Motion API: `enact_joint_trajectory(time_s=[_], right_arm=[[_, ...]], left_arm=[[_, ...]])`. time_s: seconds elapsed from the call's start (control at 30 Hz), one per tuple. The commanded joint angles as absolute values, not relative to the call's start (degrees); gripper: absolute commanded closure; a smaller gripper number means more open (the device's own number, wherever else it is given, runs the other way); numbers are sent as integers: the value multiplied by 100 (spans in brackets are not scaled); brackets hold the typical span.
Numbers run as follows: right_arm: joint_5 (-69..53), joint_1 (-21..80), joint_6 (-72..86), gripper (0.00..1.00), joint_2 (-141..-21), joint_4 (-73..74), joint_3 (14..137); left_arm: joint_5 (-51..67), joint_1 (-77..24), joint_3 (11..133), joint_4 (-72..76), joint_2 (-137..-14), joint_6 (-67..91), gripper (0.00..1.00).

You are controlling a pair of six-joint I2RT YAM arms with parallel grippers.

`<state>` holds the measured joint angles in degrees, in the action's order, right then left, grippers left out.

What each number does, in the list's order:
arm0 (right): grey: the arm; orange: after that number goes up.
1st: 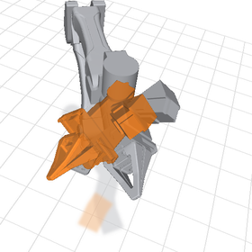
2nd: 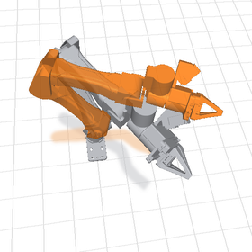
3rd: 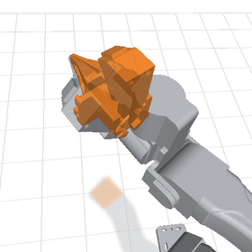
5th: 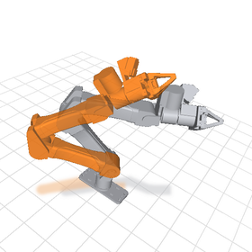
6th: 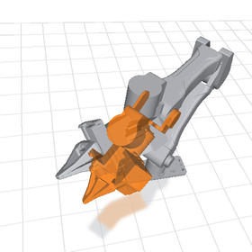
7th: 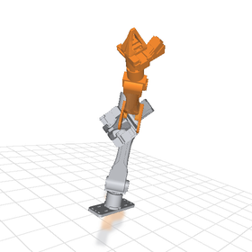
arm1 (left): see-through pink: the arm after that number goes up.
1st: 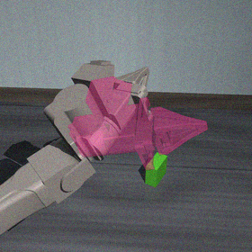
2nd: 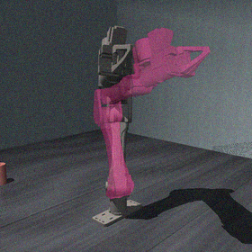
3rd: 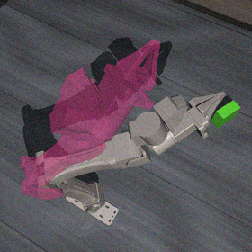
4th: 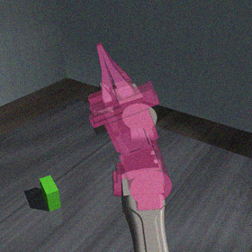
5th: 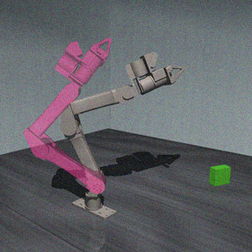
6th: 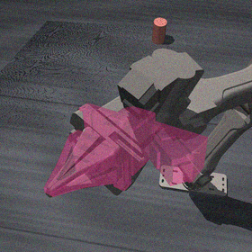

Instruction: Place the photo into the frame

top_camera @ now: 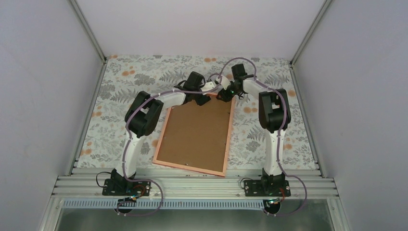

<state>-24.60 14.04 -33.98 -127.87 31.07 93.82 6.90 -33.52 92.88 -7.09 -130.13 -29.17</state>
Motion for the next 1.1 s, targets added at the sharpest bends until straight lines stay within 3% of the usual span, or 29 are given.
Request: enact_joint_trajectory(time_s=[0.0,0.53,0.7,1.07], right_arm=[[-2178,1435,-3649,57,-12996,3170,9106],[-2219,1412,-3660,60,-12966,3057,8886],[-2209,1394,-3689,61,-12969,3079,8865],[-2199,1395,-3832,65,-12945,3052,8722]], left_arm=[[818,-3355,9126,-699,-12944,-3047,29],[903,-3419,8454,266,-12793,-2715,26],[262,-3463,8737,121,-13089,-2821,26],[-269,-3308,8645,87,-13201,-3445,38]])
